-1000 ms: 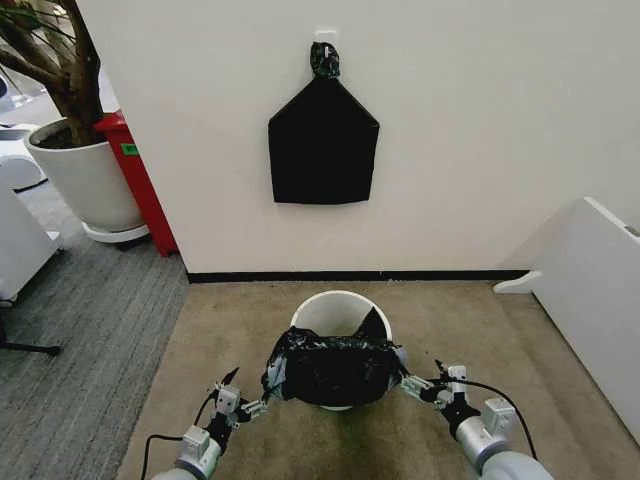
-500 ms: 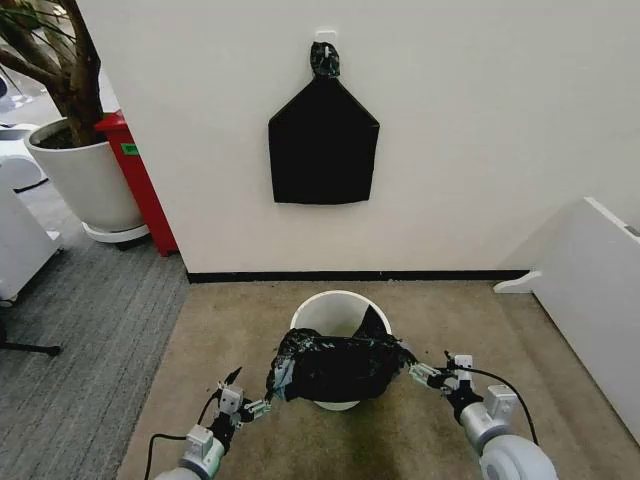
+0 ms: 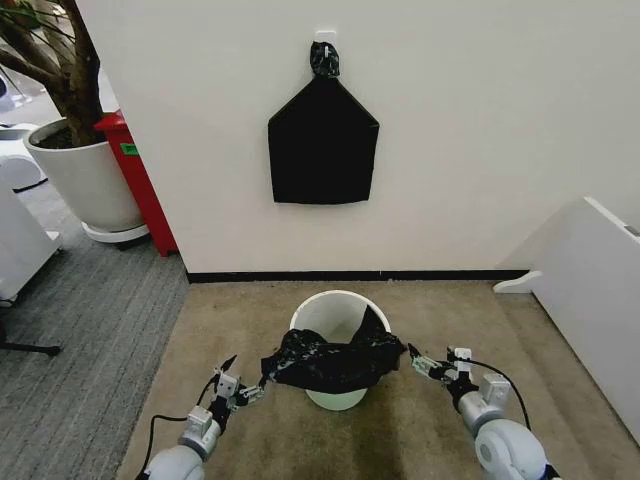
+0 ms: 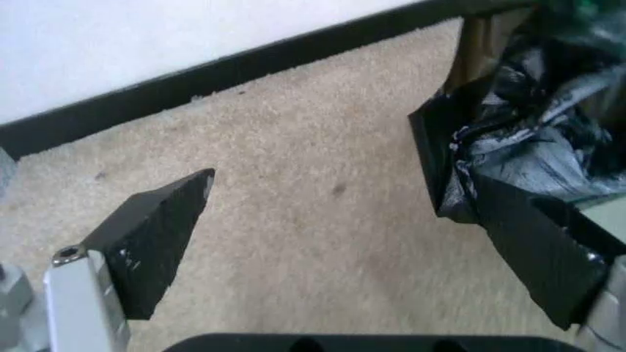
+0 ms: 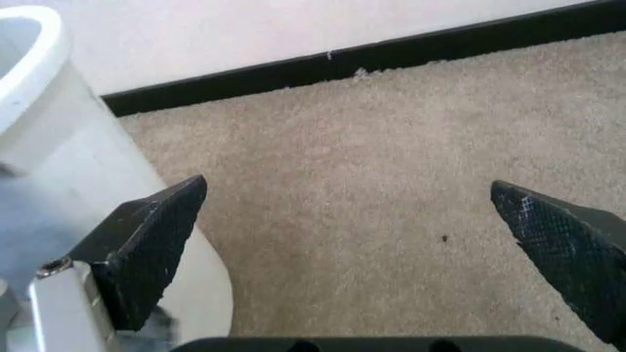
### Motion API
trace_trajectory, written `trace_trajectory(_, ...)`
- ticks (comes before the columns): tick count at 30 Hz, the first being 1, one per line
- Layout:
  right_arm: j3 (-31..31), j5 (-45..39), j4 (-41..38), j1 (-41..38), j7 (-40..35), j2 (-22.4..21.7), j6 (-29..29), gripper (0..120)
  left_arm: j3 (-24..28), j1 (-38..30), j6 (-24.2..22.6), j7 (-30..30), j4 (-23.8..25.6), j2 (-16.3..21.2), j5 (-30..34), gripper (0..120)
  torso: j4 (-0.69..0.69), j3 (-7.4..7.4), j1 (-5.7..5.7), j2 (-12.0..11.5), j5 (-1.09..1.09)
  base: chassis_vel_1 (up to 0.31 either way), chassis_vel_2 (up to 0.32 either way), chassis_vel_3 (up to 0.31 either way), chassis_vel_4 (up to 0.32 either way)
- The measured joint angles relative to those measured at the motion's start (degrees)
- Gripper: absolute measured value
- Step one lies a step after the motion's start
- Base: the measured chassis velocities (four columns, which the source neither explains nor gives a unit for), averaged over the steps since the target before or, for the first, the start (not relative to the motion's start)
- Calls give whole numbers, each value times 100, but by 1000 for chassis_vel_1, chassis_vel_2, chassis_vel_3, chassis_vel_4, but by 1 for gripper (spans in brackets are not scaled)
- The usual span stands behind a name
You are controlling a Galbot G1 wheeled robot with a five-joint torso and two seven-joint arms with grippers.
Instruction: Place the garbage bag over the trash bin.
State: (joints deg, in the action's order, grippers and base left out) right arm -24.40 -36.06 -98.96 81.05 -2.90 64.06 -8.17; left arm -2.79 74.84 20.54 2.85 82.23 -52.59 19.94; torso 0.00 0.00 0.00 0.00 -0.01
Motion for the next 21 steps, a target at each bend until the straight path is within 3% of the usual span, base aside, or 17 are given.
trace_trajectory(5, -3, -24, 175, -114, -23, -19, -11, 100, -13, 91, 519, -39, -236, 170, -548, 100, 0, 0, 0, 0, 0, 0, 0, 0, 0)
trace_trajectory(10, -20, -36, 215, -154, -66, 9, -5, 100, -18, 77, 544, -28, -185, 184, -574, 100, 2, 0, 0, 0, 2, 0, 0, 0, 0)
trace_trajectory(15, -219, -178, -574, 142, -113, -92, -37, 100, 19, -9, 438, 3, -84, 132, -457, 100, -2, 0, 0, 0, 1, 0, 0, 0, 0)
trace_trajectory(18, -277, -336, -1427, 397, -197, -229, -362, 100, 42, -52, 395, 0, -60, 124, -402, 100, 0, 0, 0, 0, -3, 0, 0, 0, 0)
trace_trajectory(21, -221, -335, -1746, 502, -238, -304, -538, 100, 47, -70, 382, -5, -53, 123, -375, 100, 0, 0, 0, 0, -2, 0, 0, 0, 0)
